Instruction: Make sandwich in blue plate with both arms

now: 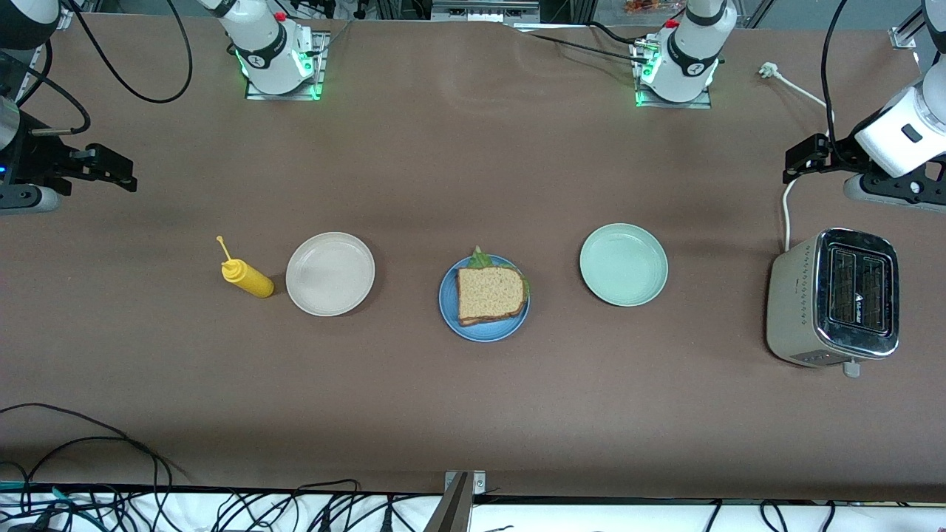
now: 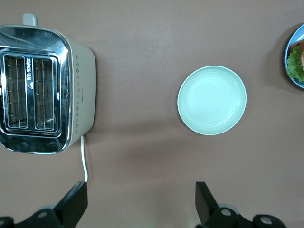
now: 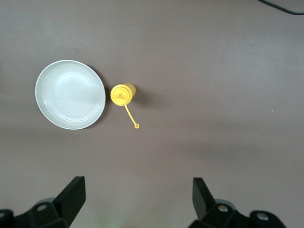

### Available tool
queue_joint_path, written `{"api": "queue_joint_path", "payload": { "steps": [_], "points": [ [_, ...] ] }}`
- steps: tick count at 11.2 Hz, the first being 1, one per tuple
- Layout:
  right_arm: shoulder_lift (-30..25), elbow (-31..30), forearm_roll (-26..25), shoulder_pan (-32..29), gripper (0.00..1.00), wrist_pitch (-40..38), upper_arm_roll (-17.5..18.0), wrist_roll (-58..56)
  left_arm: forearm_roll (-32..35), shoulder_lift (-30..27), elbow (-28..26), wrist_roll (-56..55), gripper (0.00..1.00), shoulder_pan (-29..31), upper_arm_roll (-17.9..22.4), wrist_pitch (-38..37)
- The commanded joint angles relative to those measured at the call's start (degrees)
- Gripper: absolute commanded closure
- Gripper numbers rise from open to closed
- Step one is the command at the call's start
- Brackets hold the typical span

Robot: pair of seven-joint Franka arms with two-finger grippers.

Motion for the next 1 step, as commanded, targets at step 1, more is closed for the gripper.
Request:
{"api": "queue_joint_path", "payload": {
  "steps": [1],
  "points": [
    [0.49,1.54,-0.79,-0.16,0.00,-0.93,0.12,-0.10,1.18,-0.72,0.39,0.15,0.00,-0.53,-0.01,0.14]
  ]
}}
